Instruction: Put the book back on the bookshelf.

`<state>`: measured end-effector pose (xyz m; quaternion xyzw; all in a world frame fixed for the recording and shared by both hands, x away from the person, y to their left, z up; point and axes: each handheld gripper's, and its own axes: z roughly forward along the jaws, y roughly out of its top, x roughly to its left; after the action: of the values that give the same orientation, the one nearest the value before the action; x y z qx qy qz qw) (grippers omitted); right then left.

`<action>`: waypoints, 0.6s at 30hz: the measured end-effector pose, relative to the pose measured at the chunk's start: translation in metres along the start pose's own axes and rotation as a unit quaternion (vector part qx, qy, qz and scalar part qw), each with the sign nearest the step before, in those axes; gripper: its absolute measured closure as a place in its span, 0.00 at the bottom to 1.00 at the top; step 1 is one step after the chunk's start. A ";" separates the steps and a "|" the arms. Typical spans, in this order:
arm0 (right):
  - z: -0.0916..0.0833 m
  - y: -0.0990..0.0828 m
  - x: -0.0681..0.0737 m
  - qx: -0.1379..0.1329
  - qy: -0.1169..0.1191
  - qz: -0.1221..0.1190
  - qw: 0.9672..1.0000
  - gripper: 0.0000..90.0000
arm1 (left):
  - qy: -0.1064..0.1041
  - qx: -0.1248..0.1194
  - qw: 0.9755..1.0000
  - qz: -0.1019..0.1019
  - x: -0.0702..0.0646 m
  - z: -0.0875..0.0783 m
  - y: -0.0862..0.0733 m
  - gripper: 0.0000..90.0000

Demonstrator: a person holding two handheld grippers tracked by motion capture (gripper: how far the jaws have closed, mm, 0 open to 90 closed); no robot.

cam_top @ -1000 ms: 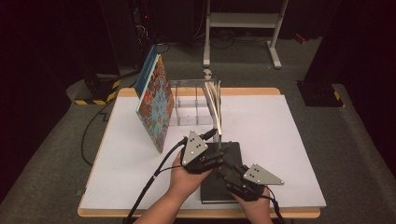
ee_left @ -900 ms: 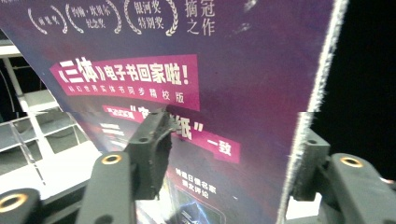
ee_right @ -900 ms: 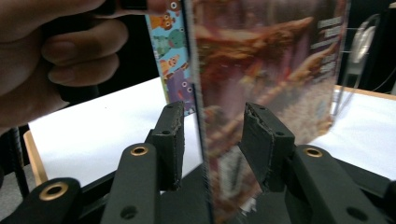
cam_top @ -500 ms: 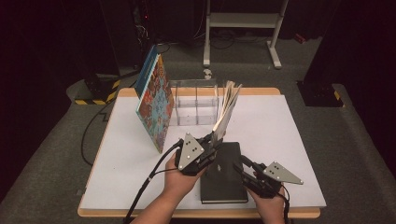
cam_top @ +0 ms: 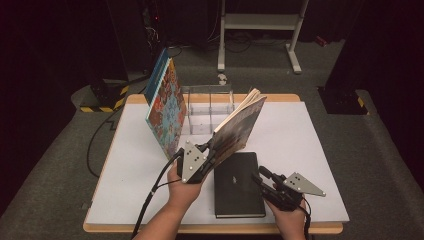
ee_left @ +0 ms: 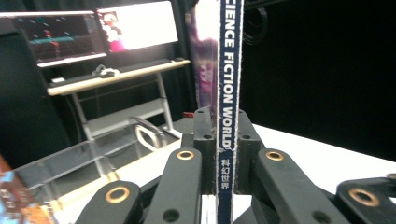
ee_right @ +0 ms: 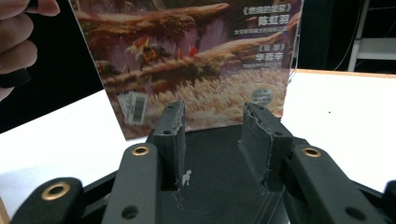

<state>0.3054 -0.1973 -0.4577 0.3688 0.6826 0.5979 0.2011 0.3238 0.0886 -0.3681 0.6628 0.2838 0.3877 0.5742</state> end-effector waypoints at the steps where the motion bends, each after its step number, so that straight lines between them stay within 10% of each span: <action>1: 0.000 0.000 0.000 0.001 -0.001 0.000 1.000 0.66 | 0.005 0.000 1.000 0.002 0.002 0.000 0.000 0.93; 18: 0.002 -0.001 0.001 0.005 -0.001 -0.001 1.000 0.66 | 0.075 -0.010 0.997 -0.027 0.044 -0.026 -0.034 0.93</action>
<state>0.3059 -0.1959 -0.4590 0.3698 0.6856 0.5942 0.2003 0.3283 0.1450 -0.3921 0.6179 0.3399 0.4234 0.5687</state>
